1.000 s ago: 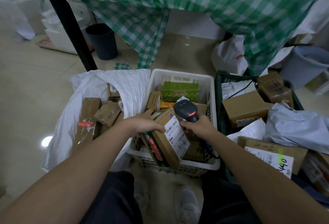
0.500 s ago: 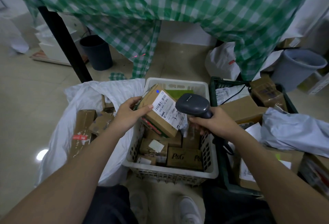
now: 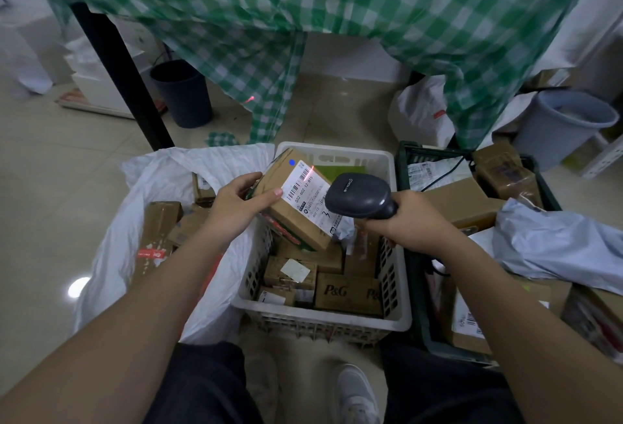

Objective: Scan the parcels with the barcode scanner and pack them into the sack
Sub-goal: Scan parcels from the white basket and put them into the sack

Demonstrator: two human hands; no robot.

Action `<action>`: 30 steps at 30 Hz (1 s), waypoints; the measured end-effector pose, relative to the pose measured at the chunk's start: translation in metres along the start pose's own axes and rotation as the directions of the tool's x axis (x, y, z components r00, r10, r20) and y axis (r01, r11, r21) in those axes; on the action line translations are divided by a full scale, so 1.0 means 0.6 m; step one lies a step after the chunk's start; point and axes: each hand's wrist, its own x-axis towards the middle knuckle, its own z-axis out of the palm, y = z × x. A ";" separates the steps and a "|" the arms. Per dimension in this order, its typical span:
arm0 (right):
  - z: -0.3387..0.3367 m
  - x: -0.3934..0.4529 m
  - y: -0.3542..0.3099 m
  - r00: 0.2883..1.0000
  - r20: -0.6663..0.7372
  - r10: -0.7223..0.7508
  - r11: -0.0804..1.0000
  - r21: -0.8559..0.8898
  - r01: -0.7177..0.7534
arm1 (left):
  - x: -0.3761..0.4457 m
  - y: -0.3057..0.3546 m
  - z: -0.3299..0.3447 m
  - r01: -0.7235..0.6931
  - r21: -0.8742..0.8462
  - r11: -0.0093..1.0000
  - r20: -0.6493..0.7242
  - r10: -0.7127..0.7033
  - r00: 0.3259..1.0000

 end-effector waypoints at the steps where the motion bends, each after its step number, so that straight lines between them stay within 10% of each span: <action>1: -0.001 -0.002 -0.004 1.000 0.010 -0.005 1.000 -0.015 0.006 | -0.001 0.001 0.000 -0.003 0.002 1.000 -0.001 0.003 1.000; 19: 0.023 -0.009 -0.064 0.989 -0.115 -0.089 0.975 0.191 0.110 | -0.040 0.036 -0.032 -0.097 -0.076 0.992 -0.200 0.080 0.977; 30: 0.158 0.052 -0.136 0.990 -0.134 -0.042 0.986 0.153 0.062 | -0.102 -0.041 -0.257 -0.067 -0.033 0.997 -0.660 0.028 0.751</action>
